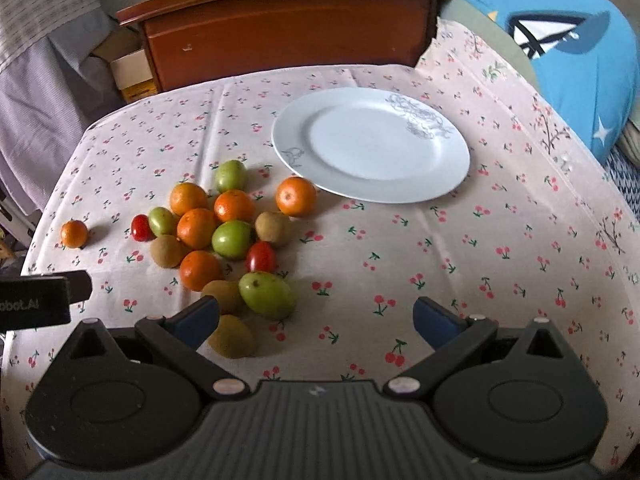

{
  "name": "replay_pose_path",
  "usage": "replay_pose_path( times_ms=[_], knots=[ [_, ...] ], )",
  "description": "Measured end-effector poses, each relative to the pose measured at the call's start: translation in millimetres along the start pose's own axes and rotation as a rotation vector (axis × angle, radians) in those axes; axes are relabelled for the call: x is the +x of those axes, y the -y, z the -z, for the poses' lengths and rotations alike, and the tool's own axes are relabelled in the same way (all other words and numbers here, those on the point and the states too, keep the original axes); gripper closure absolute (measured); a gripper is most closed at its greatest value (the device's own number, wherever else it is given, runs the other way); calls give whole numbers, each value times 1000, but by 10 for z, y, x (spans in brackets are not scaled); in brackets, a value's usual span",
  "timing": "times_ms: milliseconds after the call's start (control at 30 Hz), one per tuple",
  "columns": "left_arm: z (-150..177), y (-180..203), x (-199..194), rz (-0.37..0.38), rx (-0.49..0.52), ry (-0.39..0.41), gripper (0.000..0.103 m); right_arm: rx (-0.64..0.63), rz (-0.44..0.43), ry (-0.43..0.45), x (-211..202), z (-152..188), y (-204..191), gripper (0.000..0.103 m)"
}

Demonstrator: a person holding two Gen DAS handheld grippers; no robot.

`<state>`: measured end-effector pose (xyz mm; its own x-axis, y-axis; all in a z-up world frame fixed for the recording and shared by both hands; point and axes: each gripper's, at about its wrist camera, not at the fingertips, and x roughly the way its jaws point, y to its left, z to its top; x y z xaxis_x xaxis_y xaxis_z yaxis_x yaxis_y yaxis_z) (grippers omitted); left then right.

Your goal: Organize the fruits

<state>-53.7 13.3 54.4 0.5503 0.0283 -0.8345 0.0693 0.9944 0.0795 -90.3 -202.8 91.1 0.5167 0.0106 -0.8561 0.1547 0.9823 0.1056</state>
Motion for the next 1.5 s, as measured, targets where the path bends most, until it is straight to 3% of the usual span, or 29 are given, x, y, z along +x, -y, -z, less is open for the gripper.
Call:
replay_pose_path(
  times_ms=[267, 1500],
  knots=[
    [23, 6, 52, -24, -3, -23, 0, 73, 8, 11, 10, -28, 91, 1],
    [69, 167, 73, -7, 43, -28, 0, -12, 67, -28, 27, -11, -46, 1]
  ],
)
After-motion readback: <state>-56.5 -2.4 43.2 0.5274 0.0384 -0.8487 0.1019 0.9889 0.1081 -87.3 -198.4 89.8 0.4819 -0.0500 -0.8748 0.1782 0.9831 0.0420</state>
